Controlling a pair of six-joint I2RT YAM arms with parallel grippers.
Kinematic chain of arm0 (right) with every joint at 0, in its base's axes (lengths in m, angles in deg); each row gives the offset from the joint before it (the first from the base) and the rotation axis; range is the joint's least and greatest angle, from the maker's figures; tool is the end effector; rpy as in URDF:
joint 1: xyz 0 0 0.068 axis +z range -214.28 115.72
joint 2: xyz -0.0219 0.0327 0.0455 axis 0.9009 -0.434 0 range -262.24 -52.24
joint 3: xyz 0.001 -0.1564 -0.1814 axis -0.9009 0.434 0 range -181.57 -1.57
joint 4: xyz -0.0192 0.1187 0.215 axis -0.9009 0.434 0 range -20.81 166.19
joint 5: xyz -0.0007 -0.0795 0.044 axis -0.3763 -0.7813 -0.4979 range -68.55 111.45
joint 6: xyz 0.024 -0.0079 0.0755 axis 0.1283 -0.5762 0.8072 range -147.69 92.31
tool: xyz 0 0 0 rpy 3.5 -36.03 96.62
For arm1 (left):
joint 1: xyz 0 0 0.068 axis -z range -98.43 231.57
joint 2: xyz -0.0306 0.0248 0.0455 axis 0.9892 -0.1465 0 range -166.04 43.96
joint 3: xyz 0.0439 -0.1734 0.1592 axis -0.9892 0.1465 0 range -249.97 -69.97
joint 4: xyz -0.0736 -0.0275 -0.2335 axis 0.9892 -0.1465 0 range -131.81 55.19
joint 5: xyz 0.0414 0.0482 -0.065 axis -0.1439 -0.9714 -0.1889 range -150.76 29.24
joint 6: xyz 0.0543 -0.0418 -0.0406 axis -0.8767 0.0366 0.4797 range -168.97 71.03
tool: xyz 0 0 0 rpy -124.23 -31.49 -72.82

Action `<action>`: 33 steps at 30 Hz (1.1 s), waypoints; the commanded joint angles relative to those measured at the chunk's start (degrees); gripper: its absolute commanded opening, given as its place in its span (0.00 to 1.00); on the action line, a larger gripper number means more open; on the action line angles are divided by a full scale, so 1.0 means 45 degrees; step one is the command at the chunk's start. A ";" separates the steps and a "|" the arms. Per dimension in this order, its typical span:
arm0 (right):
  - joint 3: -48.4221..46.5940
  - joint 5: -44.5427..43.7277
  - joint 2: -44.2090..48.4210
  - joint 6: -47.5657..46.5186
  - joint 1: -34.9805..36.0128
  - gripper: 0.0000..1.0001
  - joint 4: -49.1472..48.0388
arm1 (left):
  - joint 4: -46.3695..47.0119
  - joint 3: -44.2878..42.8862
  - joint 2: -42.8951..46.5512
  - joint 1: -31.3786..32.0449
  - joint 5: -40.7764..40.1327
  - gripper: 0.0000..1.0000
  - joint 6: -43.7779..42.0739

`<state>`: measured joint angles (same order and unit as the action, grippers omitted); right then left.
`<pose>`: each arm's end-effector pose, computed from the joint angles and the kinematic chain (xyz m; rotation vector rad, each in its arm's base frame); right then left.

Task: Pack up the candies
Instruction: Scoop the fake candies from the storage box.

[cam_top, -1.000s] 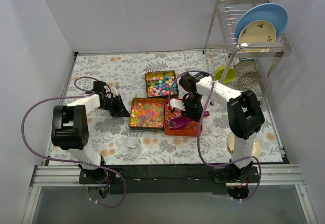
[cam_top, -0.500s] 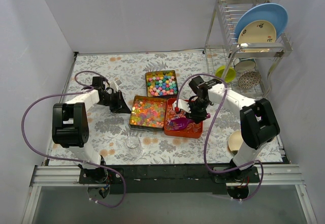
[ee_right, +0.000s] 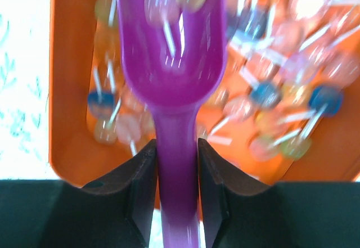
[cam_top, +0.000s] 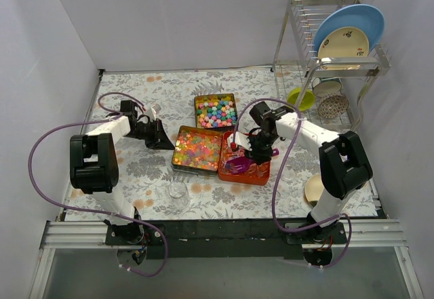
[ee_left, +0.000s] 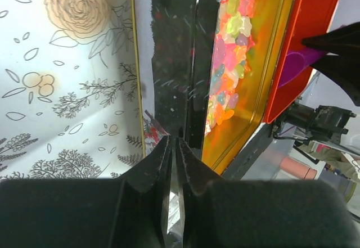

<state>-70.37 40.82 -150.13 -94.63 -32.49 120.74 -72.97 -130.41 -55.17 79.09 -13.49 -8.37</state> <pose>0.2456 0.1791 0.1451 -2.1954 1.8317 0.3944 0.3019 -0.0373 0.1263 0.8981 -2.6605 1.2656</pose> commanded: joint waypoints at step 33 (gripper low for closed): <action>0.1478 0.0890 0.1535 0.3566 0.0455 0.01 -0.4792 | -0.0448 -0.0142 0.0174 -0.1265 0.1156 0.23 0.0197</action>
<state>-65.58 44.65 -147.42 -84.25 -30.83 108.09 -75.30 -130.35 -57.58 74.55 -10.30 -7.78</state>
